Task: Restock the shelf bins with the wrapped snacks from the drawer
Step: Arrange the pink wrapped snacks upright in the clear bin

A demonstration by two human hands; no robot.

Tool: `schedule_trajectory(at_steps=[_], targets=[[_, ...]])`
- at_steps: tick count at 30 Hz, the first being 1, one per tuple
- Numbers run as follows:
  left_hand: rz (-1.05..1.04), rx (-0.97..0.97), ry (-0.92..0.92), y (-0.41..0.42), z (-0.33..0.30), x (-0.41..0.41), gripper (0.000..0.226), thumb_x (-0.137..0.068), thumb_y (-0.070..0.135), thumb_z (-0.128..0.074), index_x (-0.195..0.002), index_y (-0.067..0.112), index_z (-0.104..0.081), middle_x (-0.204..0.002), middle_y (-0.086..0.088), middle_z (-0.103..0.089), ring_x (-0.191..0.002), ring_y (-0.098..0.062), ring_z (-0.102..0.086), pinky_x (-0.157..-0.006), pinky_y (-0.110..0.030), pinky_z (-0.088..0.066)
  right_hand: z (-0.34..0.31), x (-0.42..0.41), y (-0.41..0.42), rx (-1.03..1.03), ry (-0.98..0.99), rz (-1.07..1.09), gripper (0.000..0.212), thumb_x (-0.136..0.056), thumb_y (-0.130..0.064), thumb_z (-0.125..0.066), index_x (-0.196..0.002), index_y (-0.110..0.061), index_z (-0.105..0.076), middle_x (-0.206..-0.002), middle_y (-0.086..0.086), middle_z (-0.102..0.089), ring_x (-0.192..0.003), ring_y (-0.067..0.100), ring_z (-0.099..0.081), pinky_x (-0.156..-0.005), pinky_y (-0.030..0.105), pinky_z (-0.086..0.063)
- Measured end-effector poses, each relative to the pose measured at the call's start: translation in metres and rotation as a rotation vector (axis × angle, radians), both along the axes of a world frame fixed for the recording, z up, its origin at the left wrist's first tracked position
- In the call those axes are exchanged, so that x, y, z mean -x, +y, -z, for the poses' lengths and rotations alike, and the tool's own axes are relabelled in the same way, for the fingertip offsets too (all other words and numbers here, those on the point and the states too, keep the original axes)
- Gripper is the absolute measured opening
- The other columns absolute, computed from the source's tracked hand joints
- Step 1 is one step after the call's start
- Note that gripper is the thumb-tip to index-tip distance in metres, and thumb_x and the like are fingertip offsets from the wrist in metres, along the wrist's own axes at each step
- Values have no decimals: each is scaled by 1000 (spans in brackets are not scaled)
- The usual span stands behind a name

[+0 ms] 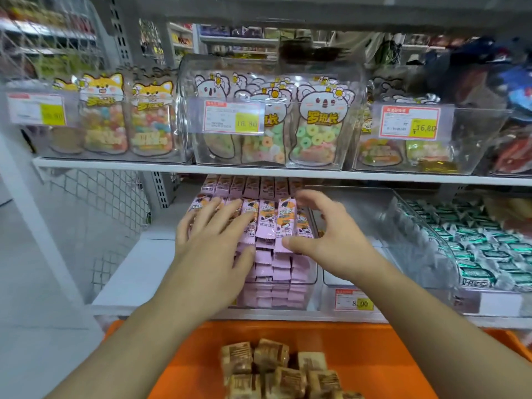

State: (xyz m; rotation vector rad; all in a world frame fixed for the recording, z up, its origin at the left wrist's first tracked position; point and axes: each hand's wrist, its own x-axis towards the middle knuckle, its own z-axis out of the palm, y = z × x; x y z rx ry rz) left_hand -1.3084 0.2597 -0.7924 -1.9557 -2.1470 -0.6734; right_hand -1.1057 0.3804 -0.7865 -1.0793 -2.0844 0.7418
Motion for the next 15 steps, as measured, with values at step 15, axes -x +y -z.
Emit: schedule_trajectory(at_steps=[15], targets=[[9, 68, -40, 1, 7, 4, 62, -104, 52, -45, -161, 48, -21, -167, 25, -20, -155, -11, -7, -126, -40, -7, 8, 1, 5, -36, -148, -40, 57, -96, -38, -71, -149, -31, -53, -136, -22, -45, -146, 8, -27, -125, 37, -24]])
